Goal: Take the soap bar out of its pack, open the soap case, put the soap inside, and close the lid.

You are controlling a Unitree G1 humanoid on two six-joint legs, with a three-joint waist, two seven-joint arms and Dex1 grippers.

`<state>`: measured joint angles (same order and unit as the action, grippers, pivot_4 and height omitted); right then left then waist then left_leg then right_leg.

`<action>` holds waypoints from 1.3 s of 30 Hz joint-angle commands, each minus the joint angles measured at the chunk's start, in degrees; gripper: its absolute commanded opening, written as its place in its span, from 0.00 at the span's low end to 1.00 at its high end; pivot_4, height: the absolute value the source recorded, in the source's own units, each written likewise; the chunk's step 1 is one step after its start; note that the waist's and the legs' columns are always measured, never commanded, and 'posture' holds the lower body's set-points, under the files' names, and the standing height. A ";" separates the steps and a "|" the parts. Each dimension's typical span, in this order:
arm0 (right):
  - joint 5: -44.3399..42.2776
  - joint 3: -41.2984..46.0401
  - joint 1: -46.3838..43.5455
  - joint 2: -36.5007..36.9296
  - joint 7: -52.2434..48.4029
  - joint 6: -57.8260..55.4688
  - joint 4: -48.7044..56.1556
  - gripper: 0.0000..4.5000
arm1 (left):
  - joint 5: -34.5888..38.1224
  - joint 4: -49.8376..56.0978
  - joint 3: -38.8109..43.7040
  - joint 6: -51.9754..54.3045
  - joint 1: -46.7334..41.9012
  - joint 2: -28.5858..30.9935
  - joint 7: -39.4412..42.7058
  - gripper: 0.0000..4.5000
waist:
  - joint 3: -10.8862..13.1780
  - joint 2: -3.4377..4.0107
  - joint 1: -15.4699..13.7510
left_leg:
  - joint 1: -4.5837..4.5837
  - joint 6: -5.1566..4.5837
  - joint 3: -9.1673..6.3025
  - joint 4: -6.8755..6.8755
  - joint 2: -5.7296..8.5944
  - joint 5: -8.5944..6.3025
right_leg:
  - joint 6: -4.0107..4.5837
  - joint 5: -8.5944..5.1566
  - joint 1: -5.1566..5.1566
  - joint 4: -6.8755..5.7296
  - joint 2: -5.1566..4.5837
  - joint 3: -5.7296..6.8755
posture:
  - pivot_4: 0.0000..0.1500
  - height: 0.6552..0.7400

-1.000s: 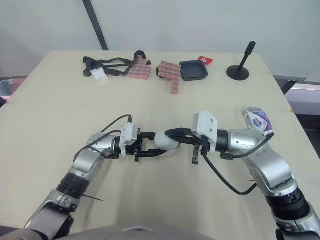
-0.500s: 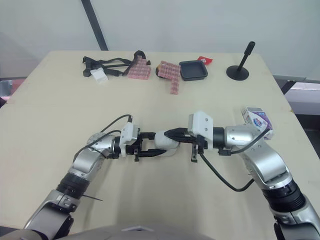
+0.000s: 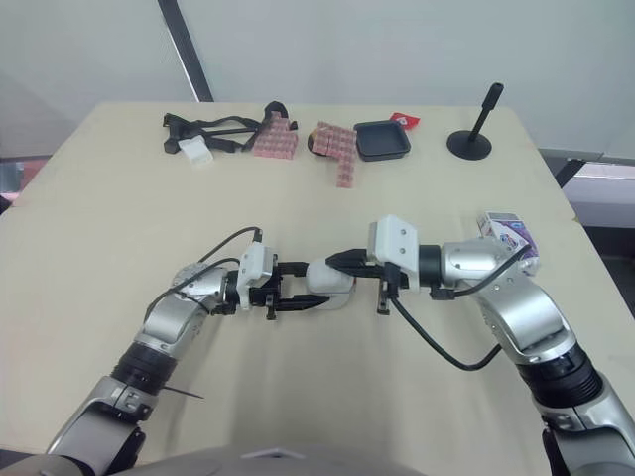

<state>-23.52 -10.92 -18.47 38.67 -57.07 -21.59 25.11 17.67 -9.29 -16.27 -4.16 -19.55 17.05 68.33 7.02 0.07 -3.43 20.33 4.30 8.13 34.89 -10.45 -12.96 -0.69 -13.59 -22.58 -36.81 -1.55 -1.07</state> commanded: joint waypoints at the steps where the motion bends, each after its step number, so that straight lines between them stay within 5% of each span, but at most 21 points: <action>1: 2.79 -2.60 0.75 1.23 0.03 -2.69 -1.92 0.01 | 0.35 1.37 1.05 -0.64 -0.69 0.13 -0.21 0.42 | 0.00 0.00 0.03 | 0.00 0.00 0.00 0.00 0.00 0.00 | 0.00 0.00 0.00 0.00 0.00 0.00 | 1.00 1.00; 8: 2.78 -2.82 1.54 0.49 0.30 -2.40 -2.72 0.01 | 0.25 1.30 1.12 -0.96 -0.74 0.07 -0.53 0.42 | -0.02 -0.02 0.13 | -0.06 0.00 0.00 0.00 0.00 0.00 | 0.00 0.00 0.07 0.00 0.00 0.00 | 1.00 1.00; 15: -7.56 5.42 0.51 -4.17 4.01 -8.13 -2.14 0.01 | 0.53 1.42 1.55 -1.25 -0.34 0.26 -0.69 0.42 | -0.02 -0.03 0.18 | -0.08 0.00 0.00 0.00 0.00 0.00 | 0.01 0.00 0.09 0.00 -0.01 -0.01 | 1.00 1.00; 26: -3.41 10.20 3.76 -2.68 9.12 -4.98 -1.45 0.01 | 1.47 1.76 2.15 0.25 -0.33 0.42 -0.64 0.42 | -0.01 -0.02 -0.02 | 0.18 0.02 0.00 -0.04 0.00 0.00 | 0.00 0.00 -0.12 0.12 0.02 0.01 | 1.00 1.00; 39: -4.13 11.15 18.99 0.41 -6.56 13.00 -0.81 0.93 | 1.38 1.82 2.38 0.68 -0.26 0.78 0.04 0.42 | 0.00 -0.04 -0.31 | 0.23 -0.20 0.00 -0.04 -0.01 -0.16 | 0.00 0.00 -0.14 0.19 0.00 0.03 | 1.00 1.00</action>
<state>-27.58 -1.03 0.34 38.42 -61.96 -11.82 23.30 18.06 -9.16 -14.76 -3.35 -19.57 17.49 68.11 7.02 0.04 -3.75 20.55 4.08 8.12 34.85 -10.46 -13.13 -0.69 -13.59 -22.71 -36.64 -1.55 -1.05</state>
